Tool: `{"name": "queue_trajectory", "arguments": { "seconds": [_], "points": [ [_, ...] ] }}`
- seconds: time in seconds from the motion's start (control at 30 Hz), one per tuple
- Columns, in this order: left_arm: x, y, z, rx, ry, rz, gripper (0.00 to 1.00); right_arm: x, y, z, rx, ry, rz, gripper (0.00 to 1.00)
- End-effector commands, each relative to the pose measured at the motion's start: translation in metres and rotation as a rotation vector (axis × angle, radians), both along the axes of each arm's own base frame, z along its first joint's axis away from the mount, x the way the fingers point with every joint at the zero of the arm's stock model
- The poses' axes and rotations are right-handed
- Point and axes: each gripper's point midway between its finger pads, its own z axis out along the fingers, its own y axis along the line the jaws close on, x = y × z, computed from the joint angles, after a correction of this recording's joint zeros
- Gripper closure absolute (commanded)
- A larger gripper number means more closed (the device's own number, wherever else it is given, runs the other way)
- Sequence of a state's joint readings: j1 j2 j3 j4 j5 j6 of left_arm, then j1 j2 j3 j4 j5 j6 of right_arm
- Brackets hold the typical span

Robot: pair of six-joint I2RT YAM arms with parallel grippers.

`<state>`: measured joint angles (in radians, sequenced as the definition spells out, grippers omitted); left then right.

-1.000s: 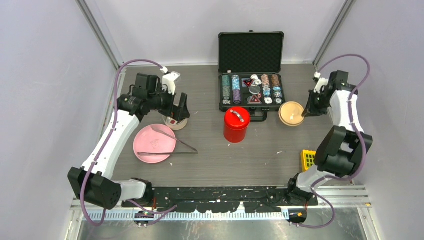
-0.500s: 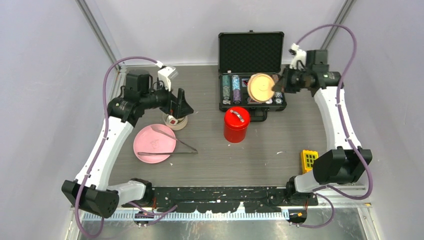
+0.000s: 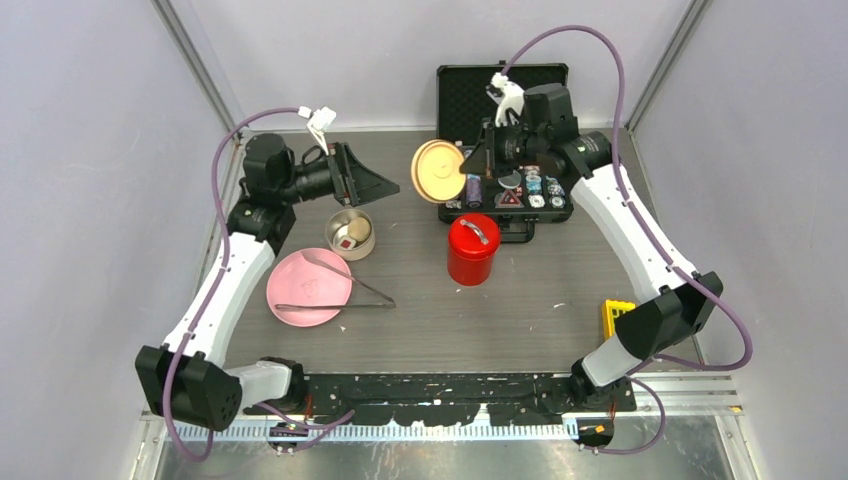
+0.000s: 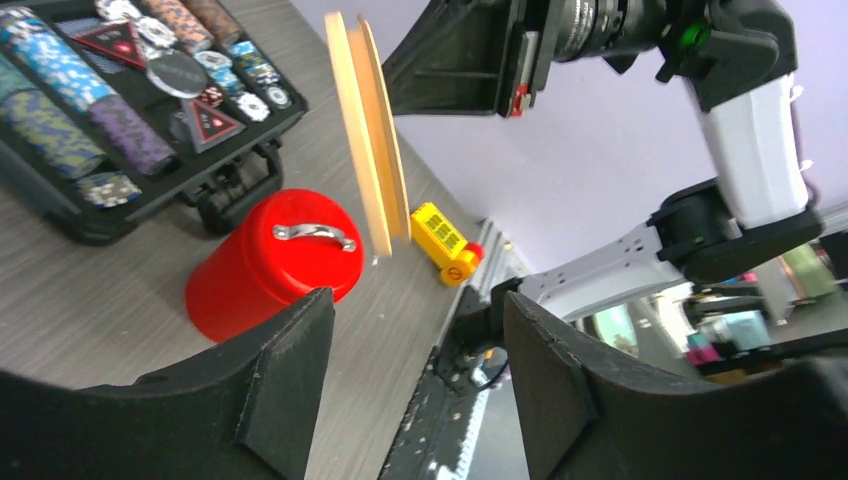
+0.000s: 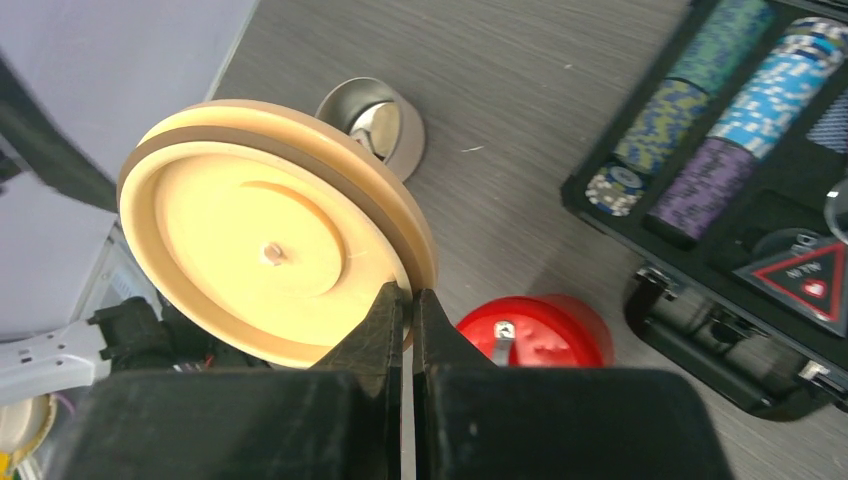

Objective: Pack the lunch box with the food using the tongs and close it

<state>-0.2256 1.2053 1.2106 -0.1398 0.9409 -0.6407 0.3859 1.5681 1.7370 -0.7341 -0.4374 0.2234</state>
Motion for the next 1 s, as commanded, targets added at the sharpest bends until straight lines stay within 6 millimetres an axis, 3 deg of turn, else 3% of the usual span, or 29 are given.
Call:
{"name": "queue_trajectory", "arguments": {
  "seconds": [0.0,0.2,0.63,0.83,0.97],
  "points": [
    [-0.002,-0.008,0.031,-0.189,-0.024,-0.071,0.37,-0.004,0.020,0.029,0.063,-0.080,0.022,1.00],
    [-0.001,-0.009,0.020,-0.223,-0.001,-0.069,0.45,-0.021,0.037,0.026,0.070,-0.079,0.084,1.00],
    [0.000,-0.011,0.014,-0.271,0.042,-0.080,0.55,-0.033,0.053,0.021,0.088,-0.057,0.149,0.99],
    [0.001,-0.011,0.017,-0.308,0.054,-0.084,0.69,-0.036,0.058,0.018,0.103,-0.037,0.173,1.00],
    [0.002,-0.011,0.013,-0.320,0.065,-0.076,0.84,-0.037,0.061,0.017,0.113,-0.027,0.184,0.99]
  ]
}}
